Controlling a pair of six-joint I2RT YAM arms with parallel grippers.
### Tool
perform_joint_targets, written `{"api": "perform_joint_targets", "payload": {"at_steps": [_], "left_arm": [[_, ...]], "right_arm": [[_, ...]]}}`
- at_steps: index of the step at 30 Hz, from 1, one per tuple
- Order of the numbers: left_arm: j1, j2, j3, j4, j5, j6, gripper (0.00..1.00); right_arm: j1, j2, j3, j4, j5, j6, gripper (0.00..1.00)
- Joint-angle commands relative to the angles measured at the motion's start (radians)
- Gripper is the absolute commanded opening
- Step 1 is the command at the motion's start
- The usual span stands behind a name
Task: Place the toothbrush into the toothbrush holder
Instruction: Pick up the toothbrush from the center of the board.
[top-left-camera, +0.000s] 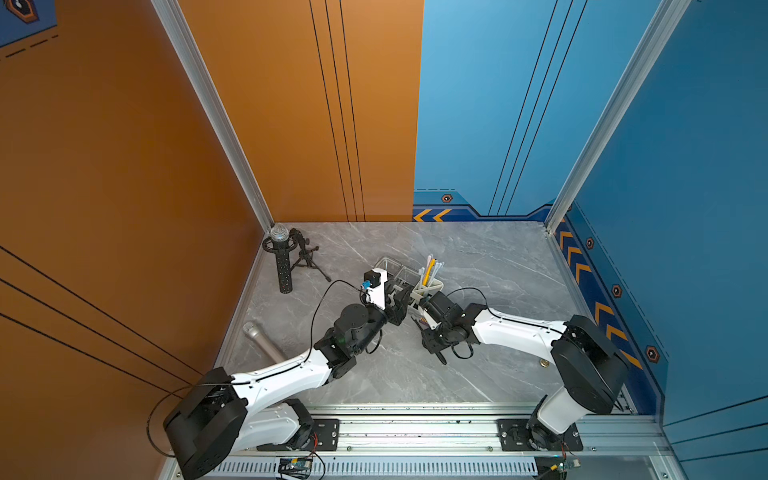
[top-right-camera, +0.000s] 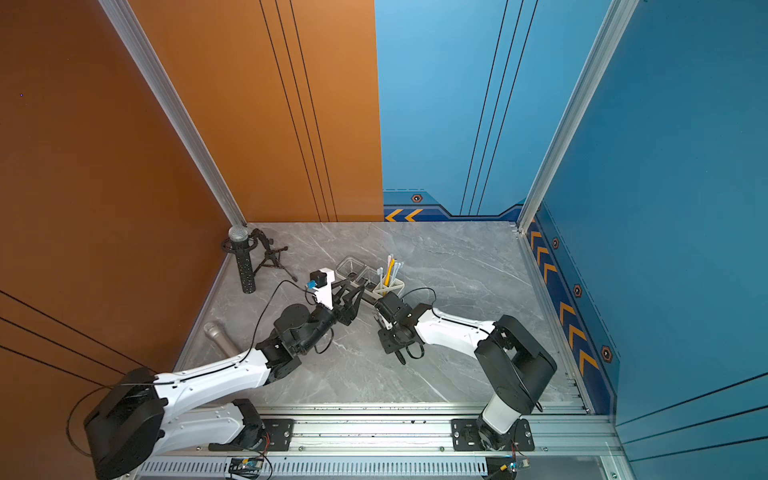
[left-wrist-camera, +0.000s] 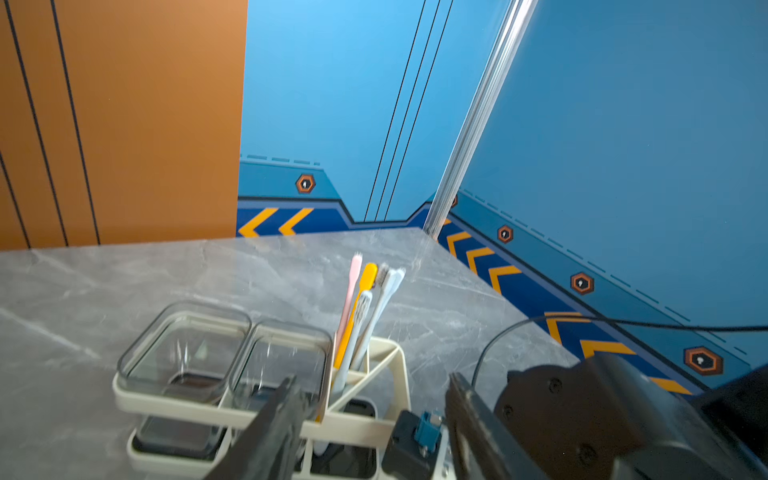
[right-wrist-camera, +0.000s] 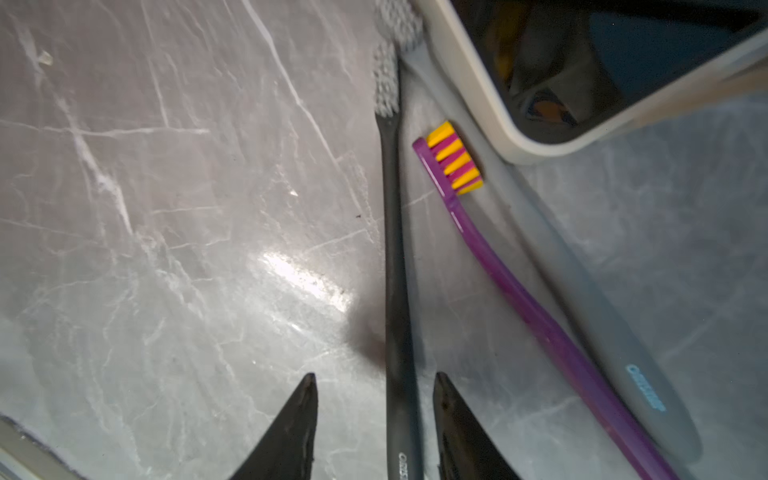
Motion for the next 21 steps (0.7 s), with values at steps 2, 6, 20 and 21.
{"api": "perform_joint_targets", "payload": {"at_steps": [2,6,20,21], "left_arm": [[-0.010,-0.104,0.009,-0.337,-0.038,-0.106,0.57],[-0.016,-0.209,-0.062,-0.349,-0.075,-0.130,0.57],[-0.015,-0.258,-0.044,-0.452,-0.104,-0.129,0.57],[-0.014,-0.258,-0.040,-0.470,-0.105,-0.138,0.57]], "right_arm": [[0.011,0.021,0.022,-0.049,0.051,0.009,0.43],[0.032,0.043,0.026,-0.048,0.084,0.021,0.39],[0.102,0.104,0.004,-0.010,0.118,0.054,0.04],[0.103,0.101,0.002,-0.006,0.118,0.055,0.01]]}}
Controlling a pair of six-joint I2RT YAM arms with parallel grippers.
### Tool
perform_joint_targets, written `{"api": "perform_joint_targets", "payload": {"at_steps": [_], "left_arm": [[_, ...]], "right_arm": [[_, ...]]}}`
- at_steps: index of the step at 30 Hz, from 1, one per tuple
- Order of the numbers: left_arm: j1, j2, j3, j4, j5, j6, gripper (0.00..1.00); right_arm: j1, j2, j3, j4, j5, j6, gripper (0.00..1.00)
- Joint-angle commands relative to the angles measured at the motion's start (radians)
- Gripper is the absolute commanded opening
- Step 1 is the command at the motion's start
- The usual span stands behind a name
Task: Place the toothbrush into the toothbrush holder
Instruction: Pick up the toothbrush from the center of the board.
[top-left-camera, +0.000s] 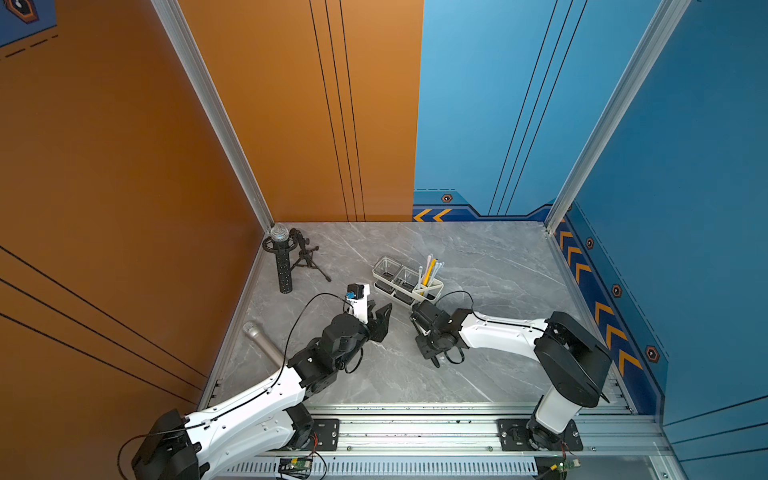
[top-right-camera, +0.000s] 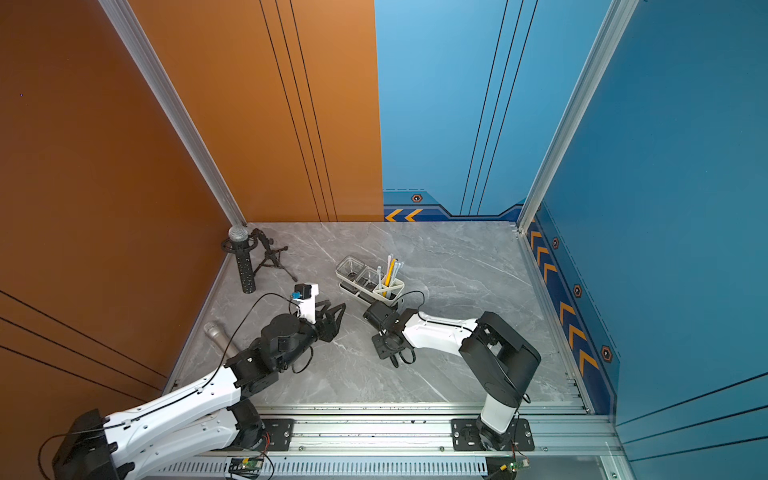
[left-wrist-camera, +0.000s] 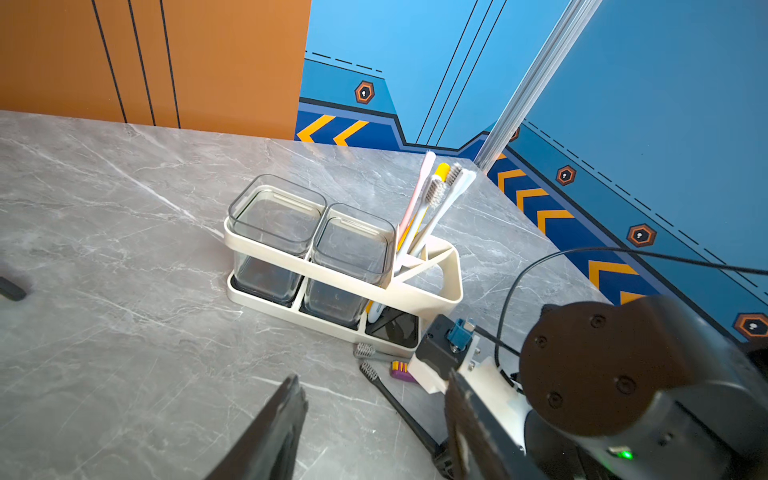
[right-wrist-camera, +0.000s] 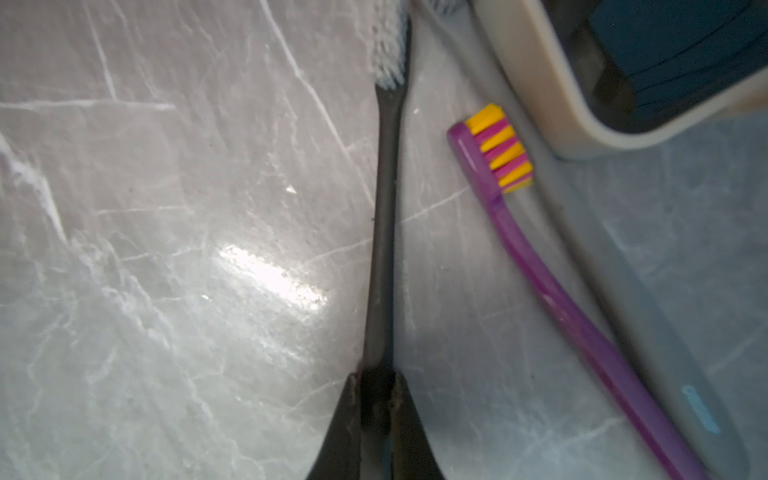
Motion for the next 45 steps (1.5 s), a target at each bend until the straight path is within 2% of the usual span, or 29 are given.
{"api": "perform_joint_targets", "payload": {"at_steps": [1,8,12,19,24,28,36,45], "left_arm": [[-0.009,-0.001,0.022,-0.074,-0.028,-0.038,0.57],[0.006,0.043,0.080,-0.218,0.018,-0.127,0.61],[0.044,0.085,0.092,-0.215,0.121,-0.182,0.63],[0.109,0.141,0.127,-0.109,0.328,-0.245,0.63],[0.120,0.185,0.154,-0.009,0.429,-0.271,0.63],[0.118,0.219,0.195,0.003,0.506,-0.275,0.62],[0.120,0.293,0.264,0.008,0.601,-0.270,0.61],[0.121,0.373,0.311,0.008,0.631,-0.274,0.60]], "right_arm": [[0.013,0.030,-0.027,-0.008,0.006,0.014,0.00],[0.023,-0.081,-0.044,0.047,0.000,0.029,0.00],[0.027,-0.155,-0.049,0.048,0.017,0.046,0.00],[0.031,-0.284,-0.062,0.043,0.044,0.083,0.00],[0.033,-0.340,-0.064,0.042,0.035,0.083,0.00],[0.038,-0.388,-0.068,0.037,0.044,0.086,0.00],[0.043,-0.466,-0.077,0.034,0.062,0.092,0.00],[0.044,-0.511,-0.088,0.032,0.077,0.100,0.00]]}}
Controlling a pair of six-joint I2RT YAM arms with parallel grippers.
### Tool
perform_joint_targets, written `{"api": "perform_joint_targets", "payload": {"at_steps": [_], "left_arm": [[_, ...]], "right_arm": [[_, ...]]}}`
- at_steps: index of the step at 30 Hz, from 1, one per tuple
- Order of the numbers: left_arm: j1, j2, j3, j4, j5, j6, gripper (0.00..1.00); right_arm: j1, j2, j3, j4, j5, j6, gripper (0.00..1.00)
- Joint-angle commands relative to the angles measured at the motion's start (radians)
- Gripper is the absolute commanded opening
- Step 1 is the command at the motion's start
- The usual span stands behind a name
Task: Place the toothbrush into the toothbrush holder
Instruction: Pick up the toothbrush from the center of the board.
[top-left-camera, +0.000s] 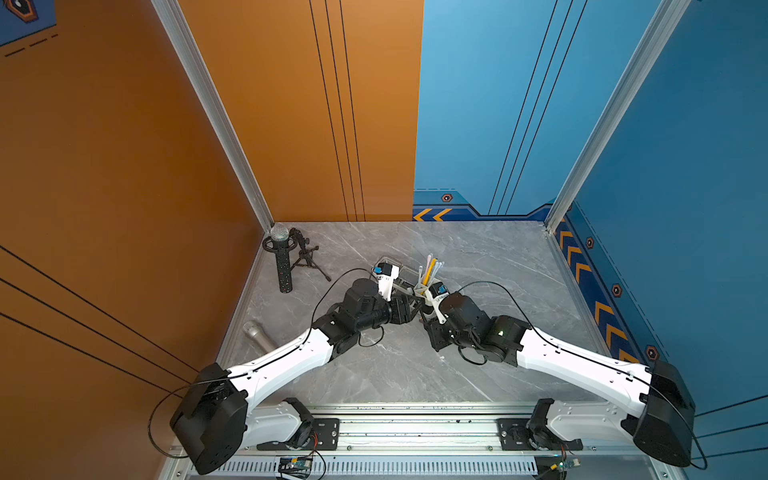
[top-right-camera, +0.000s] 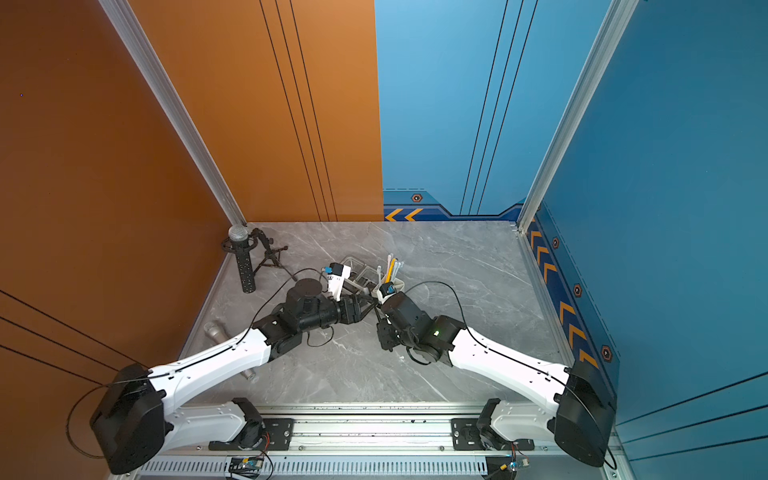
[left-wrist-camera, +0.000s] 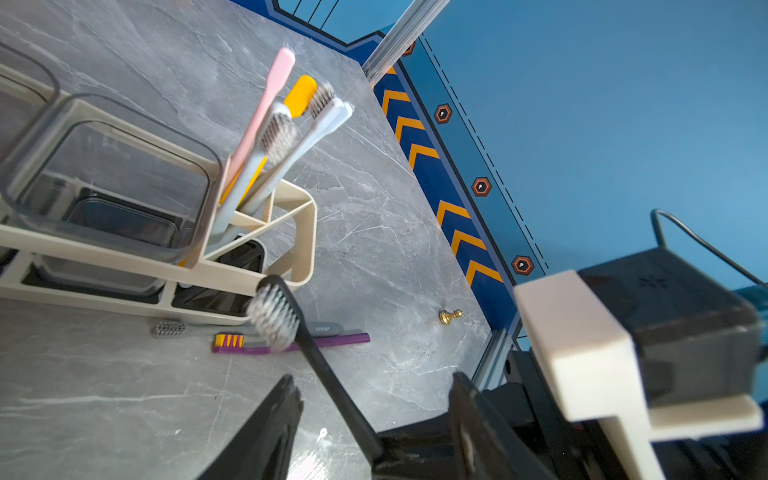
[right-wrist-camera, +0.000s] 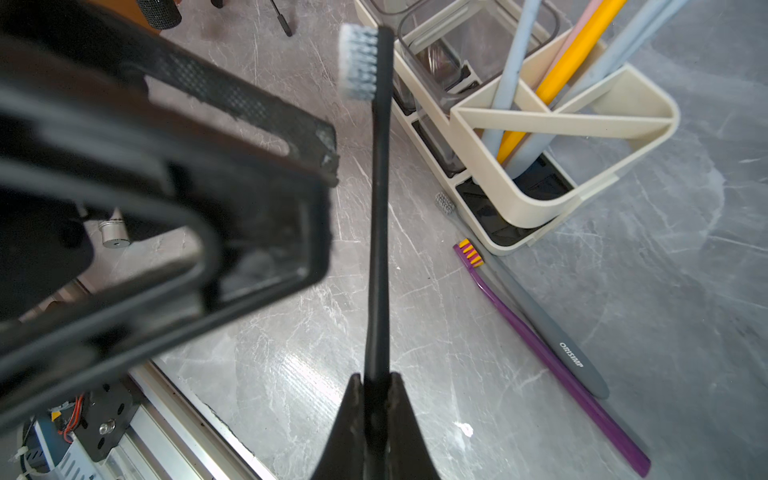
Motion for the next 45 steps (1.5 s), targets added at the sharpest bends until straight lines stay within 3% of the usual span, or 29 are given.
{"api": "perform_joint_targets", "payload": {"at_steps": [1,21,30,34,41,43,44,45], "left_arm": [[0.005,0.025,0.033,0.014,0.035,-0.001,0.60],[0.027,0.157,0.088,0.045,0.049,0.013,0.44],[0.026,0.171,0.100,0.046,0.056,0.010,0.21],[0.027,0.163,0.088,0.071,0.053,-0.001,0.16],[0.025,0.160,0.086,0.075,0.054,0.002,0.00],[0.027,0.157,0.088,0.075,0.054,0.009,0.00],[0.027,0.156,0.088,0.075,0.054,0.015,0.00],[0.027,0.153,0.090,0.076,0.057,0.022,0.00]], "right_arm": [[0.007,-0.037,-0.016,-0.012,0.035,0.020,0.00],[0.012,-0.055,-0.017,-0.011,-0.058,0.019,0.00],[0.014,-0.020,-0.004,-0.007,-0.063,0.013,0.00],[0.013,-0.018,-0.003,-0.008,-0.054,0.012,0.00],[0.012,-0.007,-0.003,-0.002,-0.050,0.017,0.00],[0.012,-0.015,-0.005,-0.002,-0.041,0.017,0.00],[0.012,-0.023,-0.008,-0.001,-0.036,0.015,0.01],[0.011,-0.033,-0.017,0.003,-0.025,0.018,0.08]]}}
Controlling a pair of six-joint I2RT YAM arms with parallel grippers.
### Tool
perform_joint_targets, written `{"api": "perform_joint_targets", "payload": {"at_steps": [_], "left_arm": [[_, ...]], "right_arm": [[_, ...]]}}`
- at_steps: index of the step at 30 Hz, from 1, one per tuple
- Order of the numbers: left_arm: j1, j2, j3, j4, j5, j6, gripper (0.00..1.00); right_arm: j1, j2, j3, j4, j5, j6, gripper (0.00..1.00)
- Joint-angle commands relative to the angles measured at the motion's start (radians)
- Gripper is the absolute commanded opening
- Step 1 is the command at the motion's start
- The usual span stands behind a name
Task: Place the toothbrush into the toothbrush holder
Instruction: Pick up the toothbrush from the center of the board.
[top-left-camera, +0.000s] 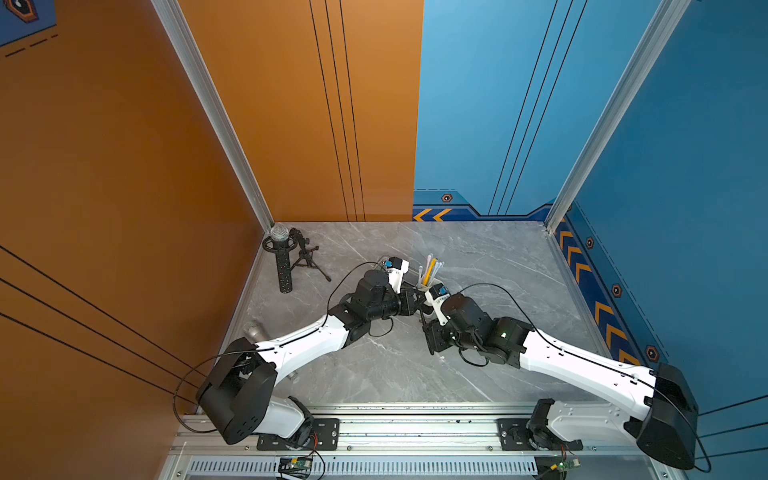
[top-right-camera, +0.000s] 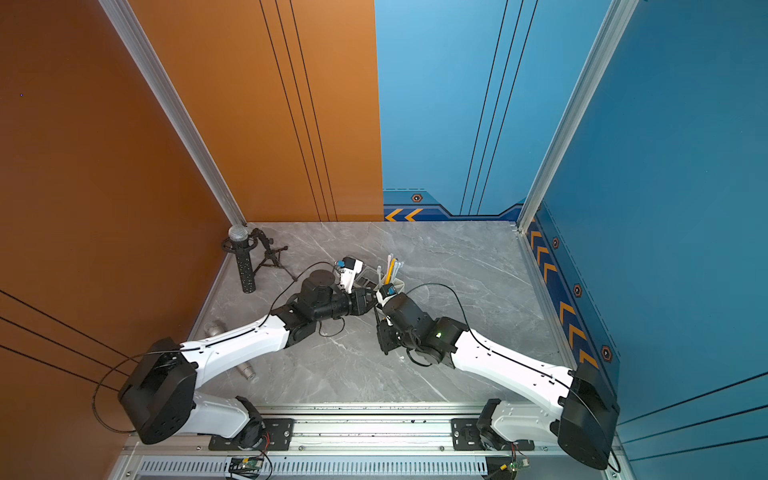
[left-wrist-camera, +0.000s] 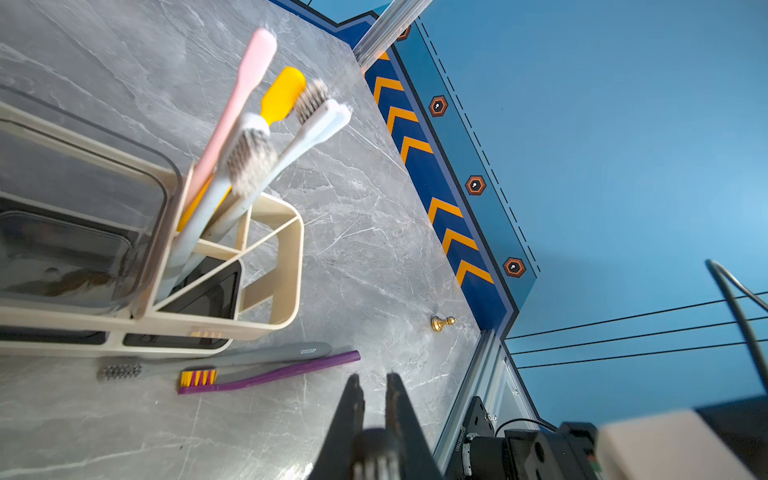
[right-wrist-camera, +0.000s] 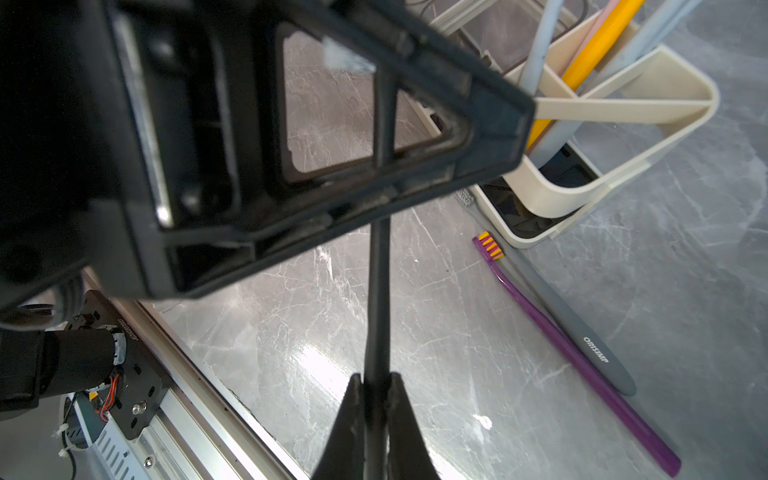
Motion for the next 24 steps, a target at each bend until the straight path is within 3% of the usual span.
{"api": "perform_joint_targets", "payload": {"at_steps": [1,4,7,11,16,24], "left_arm": [[0.010,-0.019,0.016,-0.004,-0.008,0.059,0.00],[0.005,-0.046,0.032,-0.006,-0.016,0.096,0.00],[-0.007,-0.076,0.063,-0.006,-0.054,0.155,0.00],[-0.035,-0.086,0.118,-0.007,-0.139,0.269,0.00],[-0.155,-0.098,0.110,0.159,-0.436,0.549,0.00],[-0.205,0.086,0.151,0.482,-0.441,0.817,0.00]], "right_arm": [[0.000,-0.035,-0.019,0.002,0.041,0.005,0.19],[-0.026,-0.102,-0.055,0.004,0.087,0.030,0.38],[-0.070,-0.195,-0.102,0.001,0.123,0.051,0.45],[-0.145,-0.310,-0.154,-0.002,0.128,0.060,0.48],[-0.227,-0.398,-0.192,-0.051,0.158,0.060,0.49],[-0.294,-0.401,-0.198,-0.061,0.110,0.008,0.50]]}}
